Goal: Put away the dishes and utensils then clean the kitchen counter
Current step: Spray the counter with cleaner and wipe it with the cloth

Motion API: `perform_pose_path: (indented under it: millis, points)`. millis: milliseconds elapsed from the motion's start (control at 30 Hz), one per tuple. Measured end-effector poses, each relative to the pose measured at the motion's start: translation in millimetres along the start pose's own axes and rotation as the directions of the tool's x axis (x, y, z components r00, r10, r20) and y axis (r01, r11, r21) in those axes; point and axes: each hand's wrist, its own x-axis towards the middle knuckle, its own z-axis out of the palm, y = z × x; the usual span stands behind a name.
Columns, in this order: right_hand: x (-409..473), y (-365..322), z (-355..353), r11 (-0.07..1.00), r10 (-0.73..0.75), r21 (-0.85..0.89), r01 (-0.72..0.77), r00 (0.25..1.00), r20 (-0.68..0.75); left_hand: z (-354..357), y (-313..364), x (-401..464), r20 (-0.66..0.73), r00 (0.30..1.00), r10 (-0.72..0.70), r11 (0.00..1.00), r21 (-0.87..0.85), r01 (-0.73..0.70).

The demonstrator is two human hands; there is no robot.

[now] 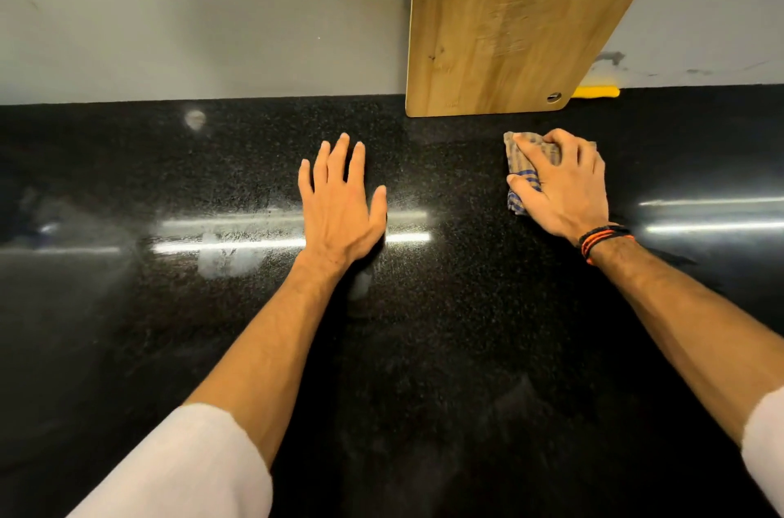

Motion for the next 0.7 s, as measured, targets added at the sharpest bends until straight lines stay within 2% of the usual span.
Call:
perform_pose_path:
  millis: [100, 233, 367, 533, 700]
  points:
    - [5.6, -22.9, 4.0, 1.0, -0.016, -0.006, 0.016, 1.0, -0.011, 8.5, -0.5, 2.0, 0.048, 0.999, -0.018, 0.999, 0.039, 0.017]
    - [21.2, -87.7, 12.0, 0.992, -0.125, -0.009, 0.125, 0.992, -0.017, 8.2, 0.1, 2.0, 0.028, 0.999, -0.03, 0.999, 0.033, 0.029]
    - [36.3, -141.3, 16.0, 0.987, -0.157, 0.024, 0.158, 0.987, -0.025, 9.6, 0.5, 3.3, 0.001, 1.0, -0.021, 0.999, 0.029, 0.021]
    - [41.0, -127.4, 16.2, 0.977, -0.201, 0.062, 0.203, 0.979, -0.033, 10.6, -1.8, 2.8, -0.017, 1.0, -0.017, 1.0, 0.023, 0.018]
    - [43.0, -62.8, 12.5, 0.988, -0.138, 0.062, 0.141, 0.989, -0.051, 9.7, -0.5, 1.9, -0.017, 1.0, -0.023, 1.0, 0.008, 0.023]
